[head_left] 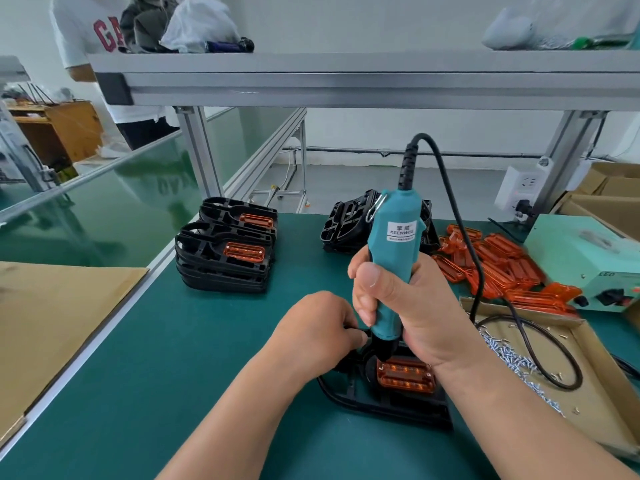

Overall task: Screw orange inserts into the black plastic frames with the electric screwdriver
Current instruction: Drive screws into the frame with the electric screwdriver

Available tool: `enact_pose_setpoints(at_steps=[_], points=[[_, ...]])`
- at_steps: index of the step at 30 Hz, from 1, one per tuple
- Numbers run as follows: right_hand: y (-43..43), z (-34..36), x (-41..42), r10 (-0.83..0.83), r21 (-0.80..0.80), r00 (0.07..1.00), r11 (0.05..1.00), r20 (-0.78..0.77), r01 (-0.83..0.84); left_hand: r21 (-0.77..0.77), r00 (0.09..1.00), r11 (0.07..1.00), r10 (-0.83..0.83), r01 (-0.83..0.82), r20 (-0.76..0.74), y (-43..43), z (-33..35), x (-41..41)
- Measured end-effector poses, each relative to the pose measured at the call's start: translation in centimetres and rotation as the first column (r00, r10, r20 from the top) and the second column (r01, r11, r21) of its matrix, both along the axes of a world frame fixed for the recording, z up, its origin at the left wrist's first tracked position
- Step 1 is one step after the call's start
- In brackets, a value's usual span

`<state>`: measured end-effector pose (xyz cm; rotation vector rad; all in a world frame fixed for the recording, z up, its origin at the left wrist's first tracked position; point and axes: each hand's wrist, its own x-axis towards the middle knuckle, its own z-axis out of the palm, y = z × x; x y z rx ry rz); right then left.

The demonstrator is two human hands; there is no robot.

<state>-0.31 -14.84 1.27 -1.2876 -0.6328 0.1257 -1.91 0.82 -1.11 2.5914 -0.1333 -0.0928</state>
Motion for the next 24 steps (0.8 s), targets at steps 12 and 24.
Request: enact_pose_setpoints(at_steps=[12,24], points=[[-0.1,0.2,0.0,-0.101,0.018,0.994,0.995,0.039,0.100,0.126,0.999,0.992,0.004,-0.009,0.044,-1.3,-0.4,0.1],[0.0,0.1,-0.1,0.018,0.055,0.999,0.998,0.043,-0.021,0.324,0.993,0.945,-0.073,0.041,0.089,-2.5,-0.1,-0.7]])
